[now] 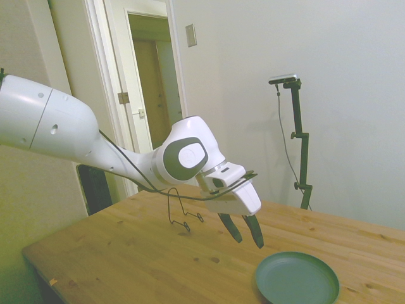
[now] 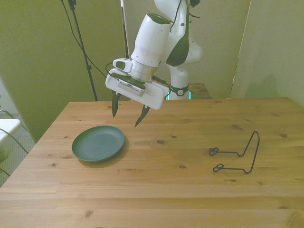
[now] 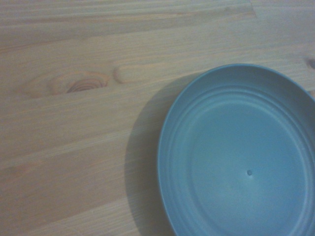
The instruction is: Load the plate
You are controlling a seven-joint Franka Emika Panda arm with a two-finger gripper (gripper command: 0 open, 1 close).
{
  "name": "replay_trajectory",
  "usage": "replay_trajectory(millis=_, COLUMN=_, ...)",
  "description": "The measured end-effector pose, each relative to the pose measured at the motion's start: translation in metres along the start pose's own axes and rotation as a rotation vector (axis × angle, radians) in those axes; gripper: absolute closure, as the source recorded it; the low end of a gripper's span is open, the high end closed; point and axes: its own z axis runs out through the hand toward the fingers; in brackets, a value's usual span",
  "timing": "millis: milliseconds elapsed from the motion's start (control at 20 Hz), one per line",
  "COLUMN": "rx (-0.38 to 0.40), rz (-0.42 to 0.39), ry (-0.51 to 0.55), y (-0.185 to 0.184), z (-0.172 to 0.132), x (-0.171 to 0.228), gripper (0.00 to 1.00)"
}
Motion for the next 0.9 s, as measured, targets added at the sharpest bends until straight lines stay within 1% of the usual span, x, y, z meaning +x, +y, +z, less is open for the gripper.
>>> replay_trajectory(millis=150, rx=0.002, rz=0.017, ry=0.004, y=-0.01, z=0.012, x=0.001, gripper=0.0)
replay_trajectory(millis=400, rx=-0.032, rz=0.013, ry=-0.012, y=-0.019, z=0.041, x=-0.001, gripper=0.0)
replay_trajectory(millis=900, rx=-0.069, rz=0.007, ry=-0.026, y=-0.015, z=0.069, x=-0.003, gripper=0.0)
